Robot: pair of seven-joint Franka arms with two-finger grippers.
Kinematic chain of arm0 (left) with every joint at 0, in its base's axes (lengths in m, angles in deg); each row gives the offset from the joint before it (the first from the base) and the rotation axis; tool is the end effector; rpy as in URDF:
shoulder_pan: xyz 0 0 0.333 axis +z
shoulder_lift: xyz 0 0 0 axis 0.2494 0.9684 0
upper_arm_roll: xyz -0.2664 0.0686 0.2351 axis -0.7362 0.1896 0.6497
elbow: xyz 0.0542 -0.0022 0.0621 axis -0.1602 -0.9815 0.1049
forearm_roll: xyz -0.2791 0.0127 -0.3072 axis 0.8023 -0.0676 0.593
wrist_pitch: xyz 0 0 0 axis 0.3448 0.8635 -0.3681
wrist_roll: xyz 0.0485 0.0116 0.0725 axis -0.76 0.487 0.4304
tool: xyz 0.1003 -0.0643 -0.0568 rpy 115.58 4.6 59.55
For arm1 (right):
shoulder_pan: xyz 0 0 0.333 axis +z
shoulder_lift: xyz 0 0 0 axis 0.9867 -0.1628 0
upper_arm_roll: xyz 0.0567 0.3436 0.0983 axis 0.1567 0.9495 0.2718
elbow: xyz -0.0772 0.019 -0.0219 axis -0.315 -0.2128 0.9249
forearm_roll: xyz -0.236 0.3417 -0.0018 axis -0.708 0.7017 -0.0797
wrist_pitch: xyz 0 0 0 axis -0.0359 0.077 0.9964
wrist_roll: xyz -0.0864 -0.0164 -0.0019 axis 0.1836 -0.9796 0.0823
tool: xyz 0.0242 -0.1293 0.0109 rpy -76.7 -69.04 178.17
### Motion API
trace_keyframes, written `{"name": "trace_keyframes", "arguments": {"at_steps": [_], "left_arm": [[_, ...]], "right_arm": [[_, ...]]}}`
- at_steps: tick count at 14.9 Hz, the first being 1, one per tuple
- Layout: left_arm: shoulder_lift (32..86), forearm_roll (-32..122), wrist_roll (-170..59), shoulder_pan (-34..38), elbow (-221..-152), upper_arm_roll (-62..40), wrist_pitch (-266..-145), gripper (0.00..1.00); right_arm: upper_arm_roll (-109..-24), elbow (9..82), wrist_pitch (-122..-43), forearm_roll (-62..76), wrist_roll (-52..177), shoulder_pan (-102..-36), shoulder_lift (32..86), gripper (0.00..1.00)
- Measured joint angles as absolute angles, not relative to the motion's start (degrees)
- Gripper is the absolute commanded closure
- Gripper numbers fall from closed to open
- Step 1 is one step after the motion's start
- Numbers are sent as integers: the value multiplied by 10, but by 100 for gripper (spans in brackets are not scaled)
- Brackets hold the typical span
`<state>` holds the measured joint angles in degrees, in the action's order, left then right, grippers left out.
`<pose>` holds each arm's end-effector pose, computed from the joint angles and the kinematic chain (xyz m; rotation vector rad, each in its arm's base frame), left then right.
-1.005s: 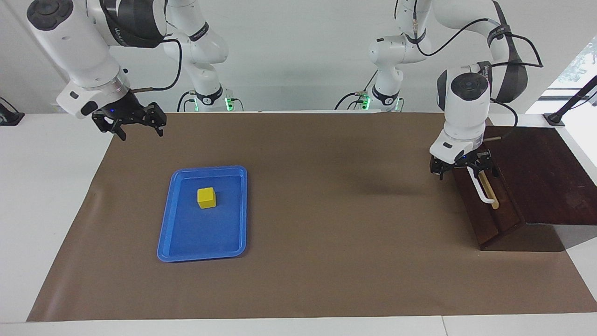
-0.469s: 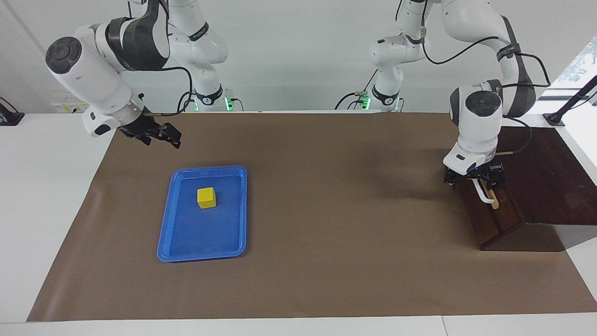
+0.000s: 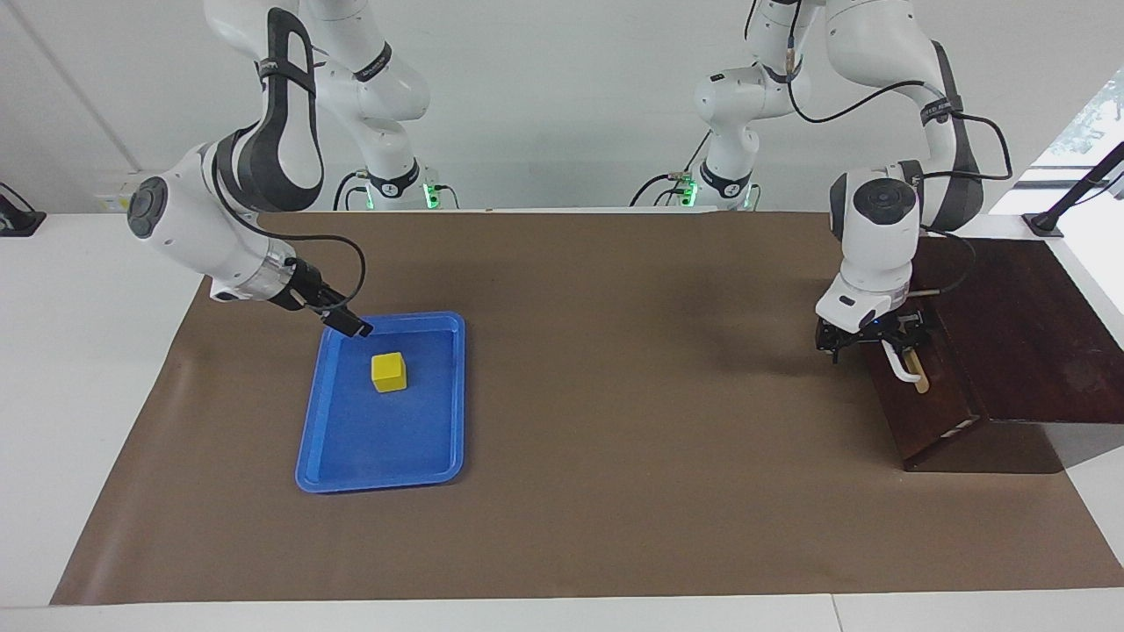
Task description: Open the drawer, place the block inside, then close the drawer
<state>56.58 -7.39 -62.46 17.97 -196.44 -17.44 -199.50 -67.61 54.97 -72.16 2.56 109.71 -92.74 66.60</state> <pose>0.6066 -0.0440 0.3908 -2.7821 0.3560 -0.2160 0.5836 -0.0157 0.4072 -2.4372 1.2774 0.4894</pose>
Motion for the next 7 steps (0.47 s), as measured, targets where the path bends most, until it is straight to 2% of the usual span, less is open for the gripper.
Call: {"name": "trace_keyframes", "arguments": {"at_steps": [4,7], "left_arm": [[564,-68,-537,97,-1965,-178,-1966,0],[563,-58,-532,88,-1963,-177,-1957,0]], "right_arm": [[-677,548,-729,95,1122,-947,631,0],[-677,528,-699,101,1122,-960,581,0]]}}
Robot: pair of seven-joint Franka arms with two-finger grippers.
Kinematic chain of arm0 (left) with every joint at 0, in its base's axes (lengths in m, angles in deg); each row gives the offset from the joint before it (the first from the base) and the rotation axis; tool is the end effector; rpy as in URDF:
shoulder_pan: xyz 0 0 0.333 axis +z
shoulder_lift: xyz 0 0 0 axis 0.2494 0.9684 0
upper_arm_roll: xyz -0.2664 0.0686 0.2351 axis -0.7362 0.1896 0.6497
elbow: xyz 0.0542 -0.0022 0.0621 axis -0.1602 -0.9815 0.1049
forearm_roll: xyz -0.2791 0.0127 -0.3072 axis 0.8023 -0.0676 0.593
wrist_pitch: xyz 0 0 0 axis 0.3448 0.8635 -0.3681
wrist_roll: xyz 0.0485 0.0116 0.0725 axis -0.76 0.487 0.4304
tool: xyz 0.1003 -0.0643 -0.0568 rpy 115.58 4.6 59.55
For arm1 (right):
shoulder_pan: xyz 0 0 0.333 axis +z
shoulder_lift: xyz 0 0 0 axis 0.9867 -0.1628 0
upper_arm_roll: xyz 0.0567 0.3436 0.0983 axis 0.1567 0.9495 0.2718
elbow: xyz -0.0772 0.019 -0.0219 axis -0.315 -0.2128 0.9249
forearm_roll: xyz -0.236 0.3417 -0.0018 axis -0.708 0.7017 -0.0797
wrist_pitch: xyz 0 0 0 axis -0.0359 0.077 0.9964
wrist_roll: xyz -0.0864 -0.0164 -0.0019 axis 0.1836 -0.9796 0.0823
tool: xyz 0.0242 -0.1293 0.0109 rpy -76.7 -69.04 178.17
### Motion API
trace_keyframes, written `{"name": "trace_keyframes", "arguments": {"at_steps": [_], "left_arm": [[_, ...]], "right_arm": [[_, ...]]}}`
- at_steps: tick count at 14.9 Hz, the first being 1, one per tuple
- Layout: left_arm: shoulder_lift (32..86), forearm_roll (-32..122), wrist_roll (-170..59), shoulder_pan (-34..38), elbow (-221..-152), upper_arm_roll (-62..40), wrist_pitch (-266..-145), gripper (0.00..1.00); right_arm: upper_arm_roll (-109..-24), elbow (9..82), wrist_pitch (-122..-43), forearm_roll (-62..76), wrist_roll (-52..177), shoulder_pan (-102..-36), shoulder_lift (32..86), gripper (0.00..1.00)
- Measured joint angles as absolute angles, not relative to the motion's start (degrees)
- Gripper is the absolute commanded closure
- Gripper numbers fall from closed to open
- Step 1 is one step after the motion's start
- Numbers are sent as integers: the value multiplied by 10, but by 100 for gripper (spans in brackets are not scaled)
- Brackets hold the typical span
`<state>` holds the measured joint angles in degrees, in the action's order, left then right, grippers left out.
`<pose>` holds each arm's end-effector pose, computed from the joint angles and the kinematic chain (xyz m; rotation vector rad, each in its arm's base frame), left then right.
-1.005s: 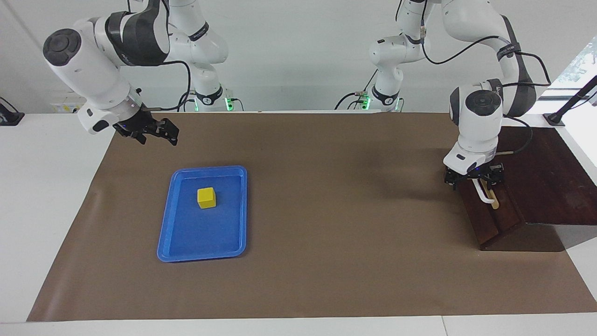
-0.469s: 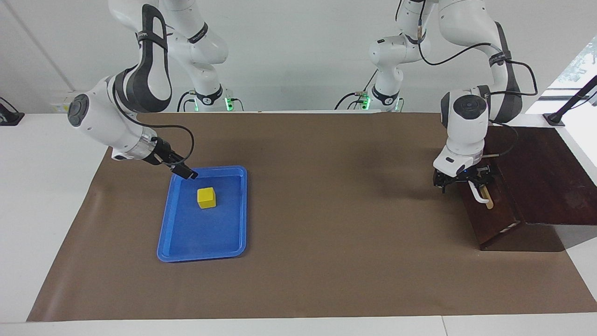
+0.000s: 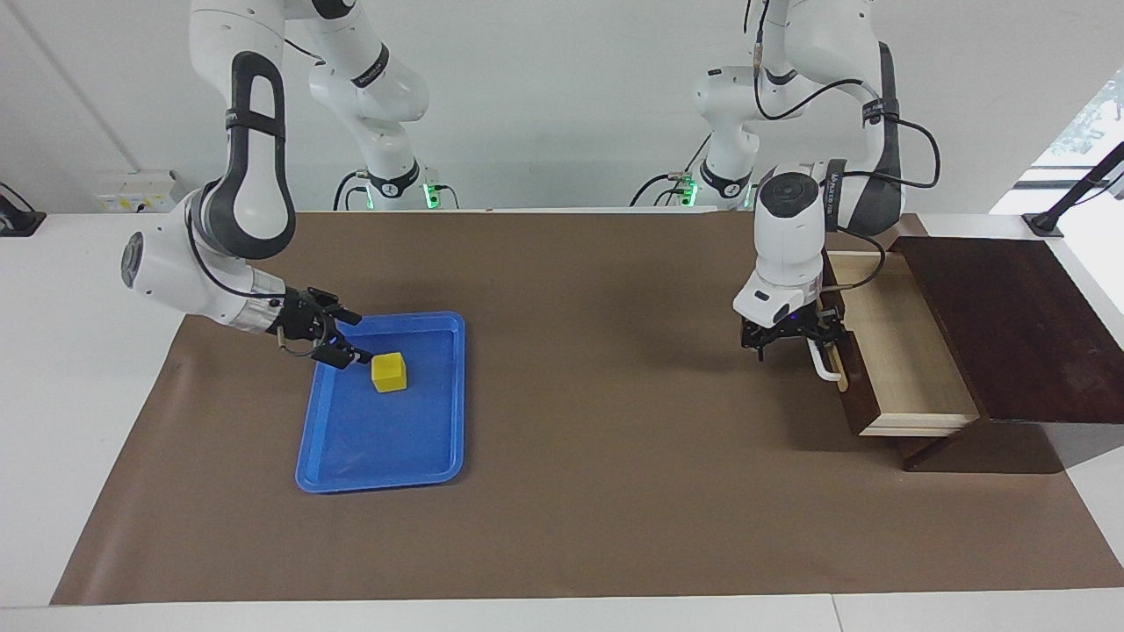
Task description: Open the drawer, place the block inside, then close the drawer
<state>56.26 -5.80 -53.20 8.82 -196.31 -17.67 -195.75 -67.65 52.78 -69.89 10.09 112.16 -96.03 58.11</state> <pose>0.5849 -0.1371 0.3892 -2.8106 0.3192 -0.2090 0.5991 -0.0392 0.3424 -2.2003 1.4170 0.7065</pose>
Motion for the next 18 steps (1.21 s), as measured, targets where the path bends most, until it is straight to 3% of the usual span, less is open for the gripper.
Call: {"name": "trace_keyframes", "arguments": {"at_steps": [4,8,11,18], "left_arm": [[562,-40,-532,88,-1945,-177,-1921,0],[567,35,-519,72,-1813,-179,-1747,0],[563,86,-398,57,-1753,-180,-1674,0],[515,178,41,10,-1750,-184,-1642,0]], "right_arm": [[-677,465,-661,117,1122,-967,521,0],[-679,448,-654,142,1125,-967,490,0],[-680,449,-658,151,1129,-967,473,0],[-680,478,-685,168,1130,-967,465,0]]}}
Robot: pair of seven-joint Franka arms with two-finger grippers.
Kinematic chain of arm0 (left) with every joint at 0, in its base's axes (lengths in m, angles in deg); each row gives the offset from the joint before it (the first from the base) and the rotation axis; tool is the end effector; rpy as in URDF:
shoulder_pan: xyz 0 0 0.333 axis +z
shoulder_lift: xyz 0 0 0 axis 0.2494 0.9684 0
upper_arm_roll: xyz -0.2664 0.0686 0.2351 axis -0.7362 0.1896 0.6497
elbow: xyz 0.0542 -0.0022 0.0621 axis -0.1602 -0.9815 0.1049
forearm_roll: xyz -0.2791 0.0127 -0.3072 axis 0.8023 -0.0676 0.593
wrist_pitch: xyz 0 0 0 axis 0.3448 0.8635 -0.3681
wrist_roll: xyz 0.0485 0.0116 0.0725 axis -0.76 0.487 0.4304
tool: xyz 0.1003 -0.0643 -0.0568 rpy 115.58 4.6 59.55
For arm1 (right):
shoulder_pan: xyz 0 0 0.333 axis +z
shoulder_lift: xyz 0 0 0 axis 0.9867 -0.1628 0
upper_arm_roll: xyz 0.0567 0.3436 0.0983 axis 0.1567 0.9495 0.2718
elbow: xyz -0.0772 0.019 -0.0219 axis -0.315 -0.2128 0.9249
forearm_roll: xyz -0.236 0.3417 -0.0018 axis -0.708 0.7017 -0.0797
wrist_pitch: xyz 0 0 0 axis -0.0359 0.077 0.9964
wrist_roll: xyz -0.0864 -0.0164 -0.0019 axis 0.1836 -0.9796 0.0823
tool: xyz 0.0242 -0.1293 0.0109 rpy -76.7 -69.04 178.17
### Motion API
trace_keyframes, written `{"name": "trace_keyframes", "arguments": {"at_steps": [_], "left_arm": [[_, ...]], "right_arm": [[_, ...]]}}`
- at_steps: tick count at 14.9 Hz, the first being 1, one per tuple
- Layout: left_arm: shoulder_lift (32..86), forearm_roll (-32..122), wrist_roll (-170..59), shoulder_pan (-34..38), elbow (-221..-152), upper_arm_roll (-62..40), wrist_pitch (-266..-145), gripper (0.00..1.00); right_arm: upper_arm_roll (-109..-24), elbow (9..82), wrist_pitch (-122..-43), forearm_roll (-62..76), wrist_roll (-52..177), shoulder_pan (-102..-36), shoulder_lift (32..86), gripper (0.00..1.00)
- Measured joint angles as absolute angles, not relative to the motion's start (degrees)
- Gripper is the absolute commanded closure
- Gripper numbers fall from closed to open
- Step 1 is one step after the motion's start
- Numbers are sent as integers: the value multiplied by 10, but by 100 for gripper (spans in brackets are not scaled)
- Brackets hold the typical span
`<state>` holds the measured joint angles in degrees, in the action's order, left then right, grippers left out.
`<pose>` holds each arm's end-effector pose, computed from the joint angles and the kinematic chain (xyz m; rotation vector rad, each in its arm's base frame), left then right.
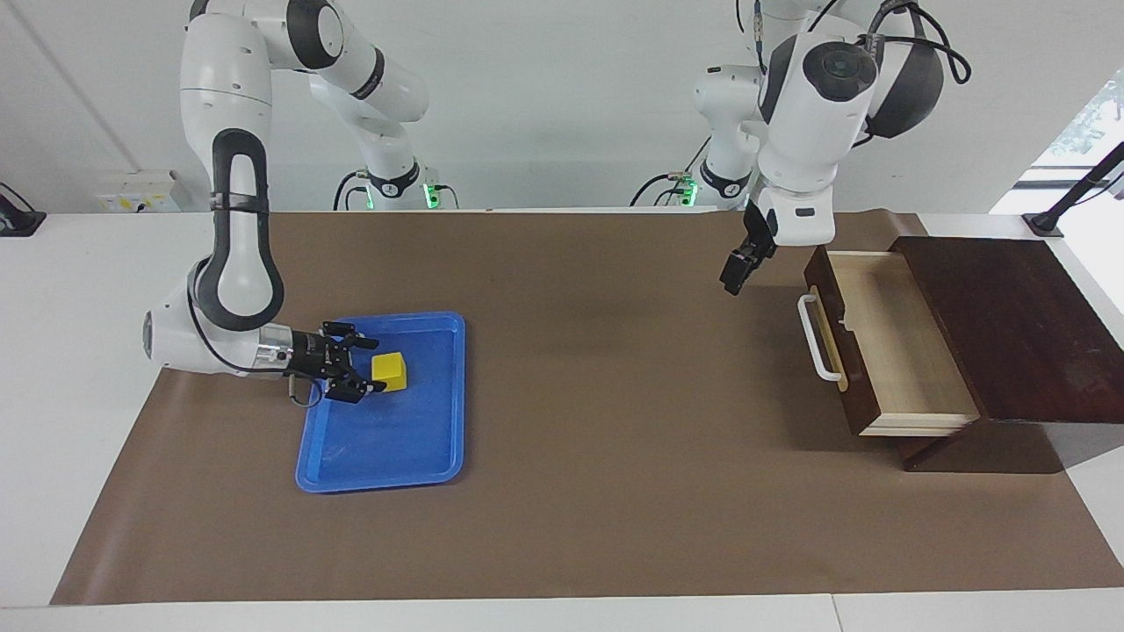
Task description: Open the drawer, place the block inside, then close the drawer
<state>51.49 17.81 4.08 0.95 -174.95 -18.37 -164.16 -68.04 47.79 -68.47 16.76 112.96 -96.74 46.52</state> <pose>0.5433 -0.2350 0.5701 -2.7903 -1.3280 0.0137 0.6244 -0.0445 0.2615 -2.0028 1.4761 0.8906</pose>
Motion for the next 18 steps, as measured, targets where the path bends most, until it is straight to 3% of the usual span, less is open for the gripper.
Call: {"name": "trace_keyframes", "arguments": {"at_steps": [2,4,6,7,13,18], "left_arm": [[512,178,164,-5,-1770,-186,-1681,0],[509,178,224,-6,-1799,-186,-1709,0],[508,178,267,-6,-1818,-185,-1718,0],[509,178,287,-7,-1823,-185,-1723,0],[509,178,327,-19,-1839,-185,-1750,0],[515,178,349,-18,-1840,-181,-1754,0]], "right_arm": [[-680,480,-688,168,1130,-967,465,6],[-680,481,-690,168,1130,-967,465,36],[-680,481,-691,168,1130,-967,465,86],[-681,481,-691,169,1130,-967,465,100],[-681,476,-690,170,1130,-967,466,100],[-671,425,-669,171,1193,-961,474,100]]}}
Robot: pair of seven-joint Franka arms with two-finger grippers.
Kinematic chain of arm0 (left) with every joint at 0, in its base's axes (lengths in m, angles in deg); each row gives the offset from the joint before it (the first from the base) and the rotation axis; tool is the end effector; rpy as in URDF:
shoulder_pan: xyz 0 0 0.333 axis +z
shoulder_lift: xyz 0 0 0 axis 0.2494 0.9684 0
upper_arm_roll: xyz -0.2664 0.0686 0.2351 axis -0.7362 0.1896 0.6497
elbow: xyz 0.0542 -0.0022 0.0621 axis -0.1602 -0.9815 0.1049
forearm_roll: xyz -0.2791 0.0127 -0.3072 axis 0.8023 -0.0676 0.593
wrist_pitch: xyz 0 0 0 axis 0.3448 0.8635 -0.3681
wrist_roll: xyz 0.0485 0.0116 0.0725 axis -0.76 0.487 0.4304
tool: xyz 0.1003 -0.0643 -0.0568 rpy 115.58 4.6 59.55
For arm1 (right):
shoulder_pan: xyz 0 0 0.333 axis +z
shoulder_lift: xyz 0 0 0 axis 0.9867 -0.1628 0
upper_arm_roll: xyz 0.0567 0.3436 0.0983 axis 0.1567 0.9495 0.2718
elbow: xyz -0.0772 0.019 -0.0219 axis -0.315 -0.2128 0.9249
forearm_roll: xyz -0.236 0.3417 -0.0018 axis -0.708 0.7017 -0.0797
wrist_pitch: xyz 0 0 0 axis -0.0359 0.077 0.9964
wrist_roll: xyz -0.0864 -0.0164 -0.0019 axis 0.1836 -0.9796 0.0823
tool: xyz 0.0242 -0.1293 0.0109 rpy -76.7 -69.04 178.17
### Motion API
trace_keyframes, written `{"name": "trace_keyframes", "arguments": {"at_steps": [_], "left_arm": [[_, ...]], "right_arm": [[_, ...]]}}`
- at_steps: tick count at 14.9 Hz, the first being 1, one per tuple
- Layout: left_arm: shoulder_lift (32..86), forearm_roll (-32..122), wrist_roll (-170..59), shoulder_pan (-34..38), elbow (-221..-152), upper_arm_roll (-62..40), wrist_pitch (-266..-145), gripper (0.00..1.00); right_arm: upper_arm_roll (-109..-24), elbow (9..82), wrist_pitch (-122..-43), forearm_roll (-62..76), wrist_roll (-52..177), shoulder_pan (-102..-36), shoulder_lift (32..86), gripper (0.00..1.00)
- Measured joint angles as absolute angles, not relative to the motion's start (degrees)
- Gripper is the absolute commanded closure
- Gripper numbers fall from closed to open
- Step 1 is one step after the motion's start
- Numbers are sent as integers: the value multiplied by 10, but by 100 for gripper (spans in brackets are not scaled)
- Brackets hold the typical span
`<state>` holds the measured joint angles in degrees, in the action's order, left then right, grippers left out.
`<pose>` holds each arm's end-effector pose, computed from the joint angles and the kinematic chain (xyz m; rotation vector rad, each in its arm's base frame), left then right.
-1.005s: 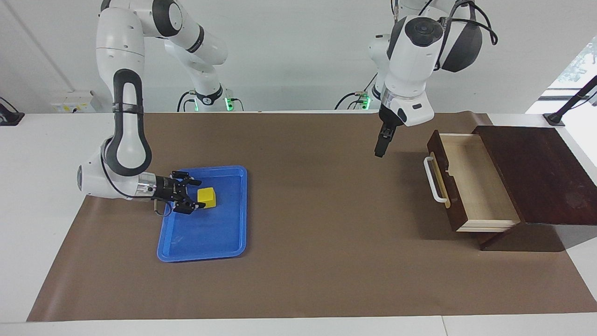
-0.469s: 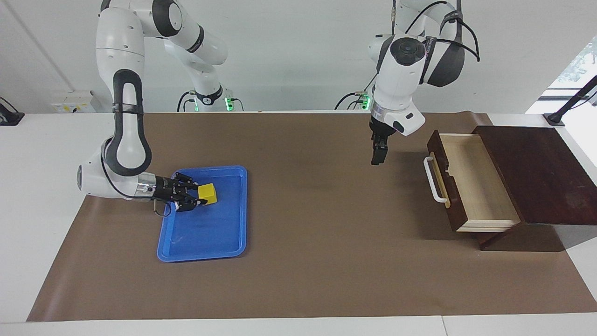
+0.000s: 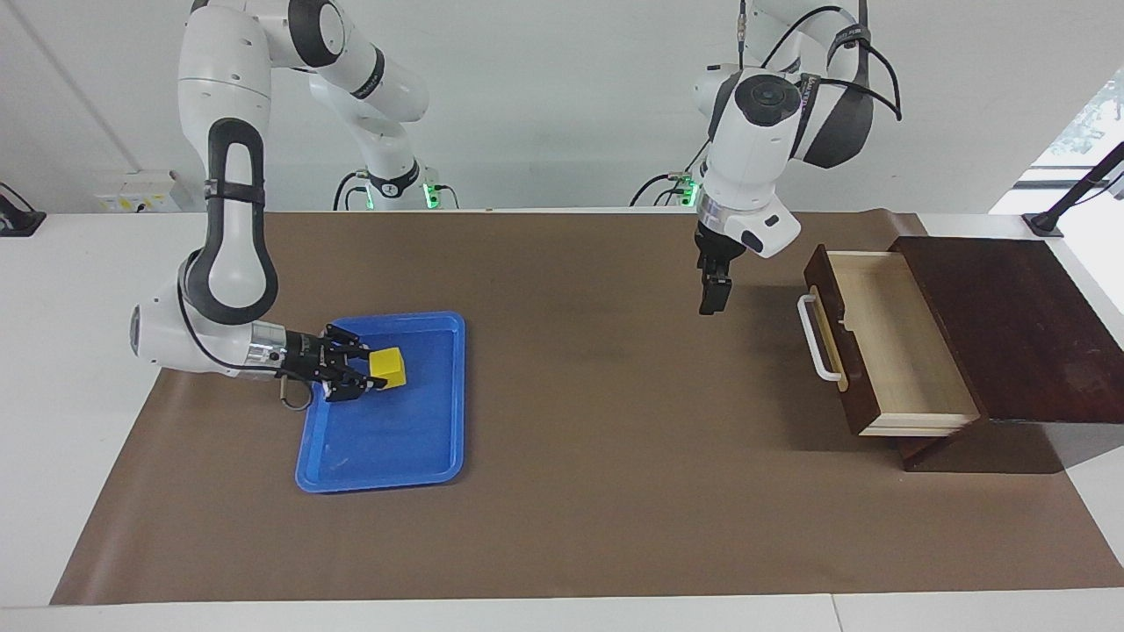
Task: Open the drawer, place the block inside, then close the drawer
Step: 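Lift the yellow block with the right gripper toward the left gripper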
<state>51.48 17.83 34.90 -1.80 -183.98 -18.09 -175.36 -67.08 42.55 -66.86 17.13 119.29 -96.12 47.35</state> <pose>0.5340 -0.2602 0.5080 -2.4124 -1.9865 -0.0316 0.6530 -0.0320 0.3085 -1.9756 1.5177 0.8547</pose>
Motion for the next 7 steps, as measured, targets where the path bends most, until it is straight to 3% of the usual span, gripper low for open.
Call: {"name": "trace_keyframes", "arguments": {"at_steps": [7], "left_arm": [[528,178,382,-18,-1840,-180,-1759,0]], "right_arm": [[-660,350,-672,208,1353,-848,505,100]]}}
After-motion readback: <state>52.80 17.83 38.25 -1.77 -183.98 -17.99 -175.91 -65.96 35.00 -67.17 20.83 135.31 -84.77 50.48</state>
